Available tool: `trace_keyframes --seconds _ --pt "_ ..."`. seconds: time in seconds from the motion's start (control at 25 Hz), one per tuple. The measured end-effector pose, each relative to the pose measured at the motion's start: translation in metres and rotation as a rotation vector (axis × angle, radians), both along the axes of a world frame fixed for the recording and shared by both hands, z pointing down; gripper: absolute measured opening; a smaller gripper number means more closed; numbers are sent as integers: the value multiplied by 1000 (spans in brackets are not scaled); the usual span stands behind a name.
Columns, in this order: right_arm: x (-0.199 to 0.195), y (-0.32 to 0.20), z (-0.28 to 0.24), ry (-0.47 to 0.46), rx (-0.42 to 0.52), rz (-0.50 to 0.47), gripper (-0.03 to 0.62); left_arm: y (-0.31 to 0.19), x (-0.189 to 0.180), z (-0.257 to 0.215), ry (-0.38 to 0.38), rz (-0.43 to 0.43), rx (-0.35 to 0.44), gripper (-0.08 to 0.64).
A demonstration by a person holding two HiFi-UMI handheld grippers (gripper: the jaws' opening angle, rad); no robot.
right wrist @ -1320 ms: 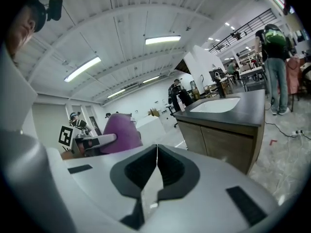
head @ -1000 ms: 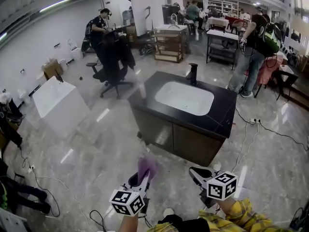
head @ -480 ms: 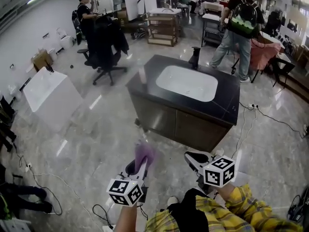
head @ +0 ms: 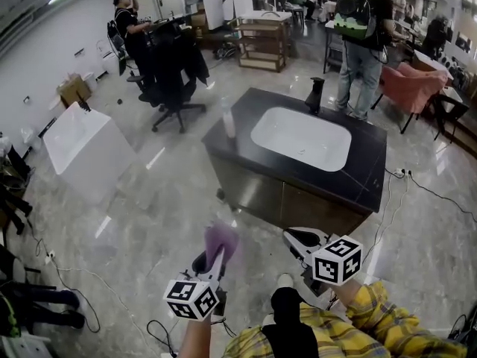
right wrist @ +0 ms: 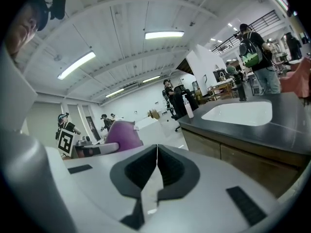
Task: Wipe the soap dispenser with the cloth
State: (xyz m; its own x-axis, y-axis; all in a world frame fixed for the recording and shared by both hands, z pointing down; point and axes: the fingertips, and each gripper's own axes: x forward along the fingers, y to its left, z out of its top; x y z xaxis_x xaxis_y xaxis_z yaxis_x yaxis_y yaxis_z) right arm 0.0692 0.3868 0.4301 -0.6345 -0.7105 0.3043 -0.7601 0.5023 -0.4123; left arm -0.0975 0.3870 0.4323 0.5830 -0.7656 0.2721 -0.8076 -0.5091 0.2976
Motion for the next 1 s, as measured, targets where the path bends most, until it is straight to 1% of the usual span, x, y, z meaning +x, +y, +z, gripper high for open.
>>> trace_keyframes --seconds 0.2,0.36,0.48,0.68,0.84,1.0 --pt "20 -53 1 1 13 -17 6 -51 19 4 -3 -17 -3 77" --pt "36 -94 3 -3 3 -32 6 -91 44 6 -2 -14 -16 75" --pt "45 -120 6 -18 -3 -48 6 -118 56 8 -10 -27 -24 77" --pt "67 -173 2 -54 1 -45 6 -164 80 1 -23 -40 -14 77" --pt "74 -199 5 -60 -13 -70 6 -190 87 4 -24 -70 -31 77" --pt "81 -227 10 -67 -18 -61 6 -217 100 12 -29 -50 -41 77"
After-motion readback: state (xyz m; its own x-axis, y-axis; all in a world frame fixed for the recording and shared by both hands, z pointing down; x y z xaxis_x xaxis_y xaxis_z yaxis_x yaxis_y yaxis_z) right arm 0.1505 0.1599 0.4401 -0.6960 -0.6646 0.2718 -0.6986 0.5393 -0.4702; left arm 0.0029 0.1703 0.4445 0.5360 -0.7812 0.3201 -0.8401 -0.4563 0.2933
